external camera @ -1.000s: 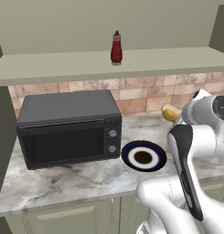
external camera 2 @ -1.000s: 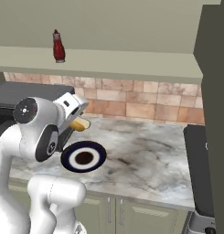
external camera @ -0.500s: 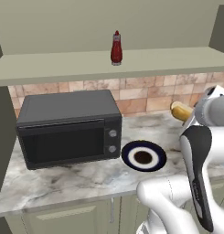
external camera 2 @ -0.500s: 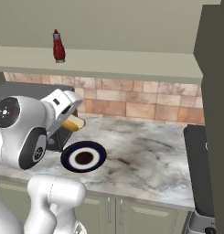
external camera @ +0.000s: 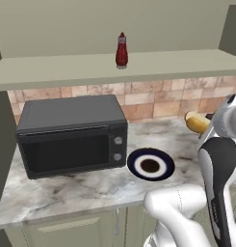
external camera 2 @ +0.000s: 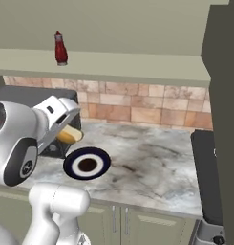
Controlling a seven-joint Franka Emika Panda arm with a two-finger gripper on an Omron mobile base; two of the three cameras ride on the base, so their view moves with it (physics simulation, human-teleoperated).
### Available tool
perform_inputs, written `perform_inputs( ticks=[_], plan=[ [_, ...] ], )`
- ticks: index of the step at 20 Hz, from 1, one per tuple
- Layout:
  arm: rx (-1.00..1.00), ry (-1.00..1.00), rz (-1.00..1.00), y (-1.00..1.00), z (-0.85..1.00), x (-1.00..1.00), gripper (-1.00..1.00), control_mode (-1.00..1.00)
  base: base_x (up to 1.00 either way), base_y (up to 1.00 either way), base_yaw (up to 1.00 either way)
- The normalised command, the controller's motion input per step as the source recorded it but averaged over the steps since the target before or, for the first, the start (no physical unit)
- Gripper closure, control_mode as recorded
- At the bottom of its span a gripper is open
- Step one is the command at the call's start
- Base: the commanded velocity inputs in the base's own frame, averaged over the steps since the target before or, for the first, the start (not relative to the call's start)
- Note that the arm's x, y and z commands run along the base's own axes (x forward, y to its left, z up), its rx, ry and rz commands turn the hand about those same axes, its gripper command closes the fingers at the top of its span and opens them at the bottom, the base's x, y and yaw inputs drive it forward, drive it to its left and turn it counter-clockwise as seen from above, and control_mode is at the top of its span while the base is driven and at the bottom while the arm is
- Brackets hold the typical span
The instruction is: Move the hot dog bun to the plate on the dining table and place the condiment next to that plate. Then navigate to the fridge and take the sausage and place it on the plate as well.
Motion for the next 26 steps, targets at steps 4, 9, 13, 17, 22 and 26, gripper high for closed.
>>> perform_inputs(
  ticks=[4, 9, 13, 17, 22, 26],
  plan=[
    [0.00, 0.00, 0.00, 0.00, 0.00, 0.00, 1.00, 1.00, -0.53, 0.01, -0.45],
    [0.00, 0.00, 0.00, 0.00, 0.00, 0.00, 1.00, 1.00, -0.61, 0.01, -0.66],
    [0.00, 0.00, 0.00, 0.00, 0.00, 0.00, 1.00, 1.00, -0.86, 0.00, -0.68],
    [0.00, 0.00, 0.00, 0.00, 0.00, 0.00, 1.00, 1.00, -0.92, 0.00, -0.66],
    [0.00, 0.00, 0.00, 0.00, 0.00, 0.00, 1.00, 1.00, -0.82, 0.00, -0.68],
    [0.00, 0.00, 0.00, 0.00, 0.00, 0.00, 1.00, 1.00, -0.60, -0.08, -0.63]
  ],
)
